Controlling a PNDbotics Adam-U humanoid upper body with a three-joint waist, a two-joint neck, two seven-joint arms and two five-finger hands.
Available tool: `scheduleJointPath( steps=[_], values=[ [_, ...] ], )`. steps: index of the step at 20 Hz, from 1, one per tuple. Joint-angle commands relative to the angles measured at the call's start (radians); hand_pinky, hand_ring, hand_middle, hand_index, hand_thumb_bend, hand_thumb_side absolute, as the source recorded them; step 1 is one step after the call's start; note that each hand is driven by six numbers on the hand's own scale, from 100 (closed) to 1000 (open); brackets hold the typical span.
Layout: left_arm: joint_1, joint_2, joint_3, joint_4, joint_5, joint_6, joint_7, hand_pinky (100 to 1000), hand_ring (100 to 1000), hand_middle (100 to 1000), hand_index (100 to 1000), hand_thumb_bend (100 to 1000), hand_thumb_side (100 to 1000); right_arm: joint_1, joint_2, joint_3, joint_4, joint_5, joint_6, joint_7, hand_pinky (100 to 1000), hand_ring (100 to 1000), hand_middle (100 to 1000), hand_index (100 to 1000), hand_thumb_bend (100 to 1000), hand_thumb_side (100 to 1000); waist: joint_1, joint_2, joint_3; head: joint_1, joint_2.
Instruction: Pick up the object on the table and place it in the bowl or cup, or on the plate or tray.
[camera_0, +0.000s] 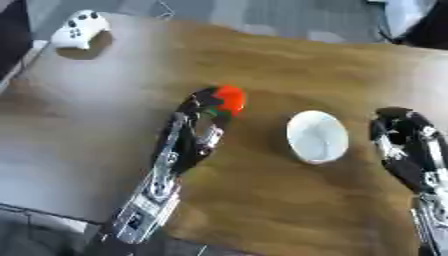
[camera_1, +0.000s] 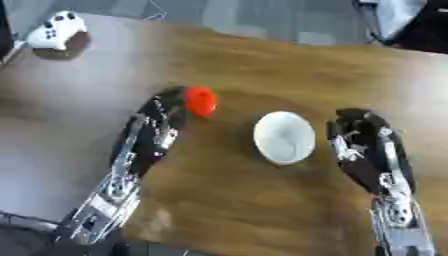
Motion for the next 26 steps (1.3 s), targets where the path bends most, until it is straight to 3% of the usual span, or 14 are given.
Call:
scheduleJointPath(
  steps=[1, 14, 15, 18, 23, 26],
  values=[
    [-0.005, 0.008, 0.005, -0.014, -0.010, 0.002, -0.003, 1000, 1000, 847, 716, 436, 612, -0.004, -0.006, -0.004, -0.019, -0.005, 0.001, -0.002, 164, 423, 517, 695, 363, 310, 0.001, -0.011, 0.002, 0.019, -0.010],
    [-0.018, 0.043, 0.008, -0.034, -0.024, 0.005, -0.006, 1000, 988, 833, 720, 448, 606, -0.003, -0.010, -0.003, -0.022, -0.007, 0.002, 0.000, 156, 407, 498, 694, 359, 308, 0.006, -0.006, 0.001, 0.048, -0.004],
    [-0.024, 0.058, 0.011, -0.040, -0.036, 0.006, -0.008, 1000, 980, 831, 722, 449, 606, -0.004, -0.010, -0.002, -0.022, -0.007, 0.003, 0.001, 156, 406, 496, 693, 359, 308, 0.006, -0.005, 0.000, 0.051, -0.003],
    [-0.036, 0.114, 0.023, -0.060, -0.092, 0.017, -0.022, 1000, 821, 765, 714, 480, 595, -0.005, -0.012, 0.000, -0.021, -0.007, 0.002, 0.004, 153, 401, 489, 693, 359, 308, 0.008, -0.004, -0.003, 0.056, 0.001],
    [-0.055, 0.250, 0.049, -0.114, -0.270, 0.042, -0.070, 1000, 812, 755, 710, 547, 597, -0.008, -0.015, 0.004, -0.019, -0.006, 0.002, 0.008, 151, 396, 480, 693, 357, 308, 0.011, -0.001, -0.009, 0.057, 0.004],
    [-0.078, 0.304, 0.059, -0.139, -0.366, 0.053, -0.100, 1000, 828, 767, 730, 612, 646, -0.010, -0.015, 0.006, -0.017, -0.007, 0.001, 0.011, 150, 393, 477, 693, 357, 308, 0.010, 0.001, -0.012, 0.060, 0.004]
  ],
)
